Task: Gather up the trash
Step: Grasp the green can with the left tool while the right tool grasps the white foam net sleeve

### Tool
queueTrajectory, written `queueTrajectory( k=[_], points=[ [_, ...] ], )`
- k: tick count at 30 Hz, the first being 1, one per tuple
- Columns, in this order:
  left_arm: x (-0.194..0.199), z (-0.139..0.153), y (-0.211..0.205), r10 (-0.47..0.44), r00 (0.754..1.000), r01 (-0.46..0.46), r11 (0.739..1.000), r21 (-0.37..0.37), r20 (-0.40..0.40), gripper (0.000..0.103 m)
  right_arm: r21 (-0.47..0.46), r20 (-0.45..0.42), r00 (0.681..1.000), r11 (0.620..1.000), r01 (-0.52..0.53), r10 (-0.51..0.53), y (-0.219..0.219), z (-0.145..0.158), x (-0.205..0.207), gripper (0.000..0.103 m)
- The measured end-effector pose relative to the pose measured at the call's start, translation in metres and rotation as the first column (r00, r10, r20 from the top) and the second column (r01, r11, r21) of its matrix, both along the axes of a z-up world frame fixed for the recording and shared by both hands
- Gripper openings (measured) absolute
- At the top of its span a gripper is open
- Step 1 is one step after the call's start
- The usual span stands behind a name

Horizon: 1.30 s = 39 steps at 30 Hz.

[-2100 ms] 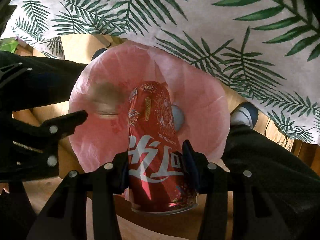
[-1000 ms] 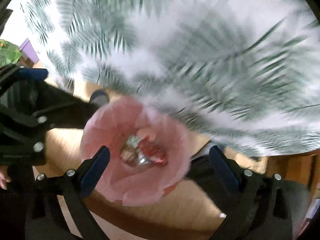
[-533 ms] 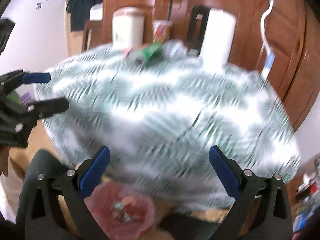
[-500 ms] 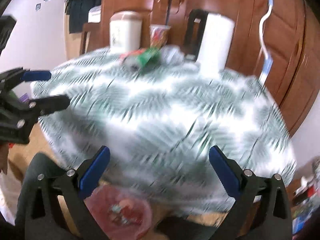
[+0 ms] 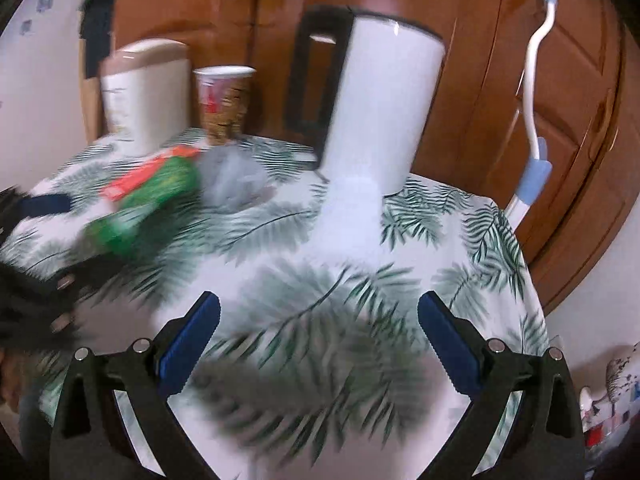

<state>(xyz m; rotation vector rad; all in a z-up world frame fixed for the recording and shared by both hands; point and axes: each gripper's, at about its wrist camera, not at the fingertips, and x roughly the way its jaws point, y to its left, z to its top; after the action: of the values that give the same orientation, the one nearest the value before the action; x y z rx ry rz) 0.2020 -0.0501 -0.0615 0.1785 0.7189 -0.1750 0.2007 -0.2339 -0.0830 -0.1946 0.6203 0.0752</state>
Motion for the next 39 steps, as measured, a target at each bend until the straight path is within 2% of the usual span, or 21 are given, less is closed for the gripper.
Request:
queueTrajectory(
  k=[5, 13, 14, 15, 16, 18, 20, 26, 30, 39],
  points=[
    [0.024, -0.006, -0.004, 0.000, 1.000, 0.000, 1.000, -0.001, -0.026, 0.097, -0.005, -0.037, 0.999, 1.000, 0.030, -0.030, -0.007, -0.010, 0.051, 0.098],
    [0.057, -0.019, -0.005, 0.009, 0.997, -0.008, 1.000, 0.008, -0.083, 0.096, 0.016, -0.063, 0.997, 0.999, 0.035, -0.034, -0.009, -0.023, 0.076, 0.098],
    [0.060, -0.021, -0.006, 0.005, 0.996, -0.004, 1.000, 0.013, -0.093, 0.091, 0.014, -0.067, 0.997, 0.999, 0.036, -0.035, -0.008, -0.024, 0.078, 0.098],
    [0.063, -0.023, -0.006, -0.007, 0.994, 0.008, 1.000, 0.010, -0.112, 0.080, 0.012, -0.069, 0.997, 0.999, 0.036, -0.036, -0.008, -0.026, 0.080, 0.098],
    [0.065, -0.025, -0.005, -0.011, 0.992, 0.012, 1.000, 0.004, -0.126, 0.076, 0.014, -0.073, 0.997, 0.999, 0.037, -0.036, -0.007, -0.026, 0.081, 0.098],
    [0.065, -0.027, -0.004, -0.010, 0.991, 0.011, 1.000, 0.003, -0.131, 0.056, 0.015, -0.076, 0.997, 0.999, 0.035, -0.034, -0.006, -0.026, 0.083, 0.098],
    [0.063, -0.028, -0.004, -0.016, 0.991, 0.019, 1.000, 0.019, -0.130, 0.053, 0.014, -0.071, 0.997, 0.999, 0.034, -0.033, -0.005, -0.026, 0.082, 0.098],
    [0.056, -0.026, 0.001, -0.041, 0.990, 0.040, 0.999, -0.008, -0.134, 0.049, 0.018, -0.086, 0.995, 0.999, 0.047, -0.045, -0.006, -0.027, 0.086, 0.098],
    [0.051, -0.023, 0.004, -0.046, 0.991, 0.044, 0.999, -0.021, -0.122, 0.038, 0.019, -0.096, 0.994, 0.998, 0.060, -0.058, -0.010, -0.028, 0.092, 0.098],
    [0.043, -0.021, -0.001, -0.076, 0.991, 0.075, 0.997, -0.006, -0.107, 0.036, 0.005, -0.133, 0.987, 0.996, 0.089, -0.088, -0.015, -0.025, 0.128, 0.097]
  ],
)
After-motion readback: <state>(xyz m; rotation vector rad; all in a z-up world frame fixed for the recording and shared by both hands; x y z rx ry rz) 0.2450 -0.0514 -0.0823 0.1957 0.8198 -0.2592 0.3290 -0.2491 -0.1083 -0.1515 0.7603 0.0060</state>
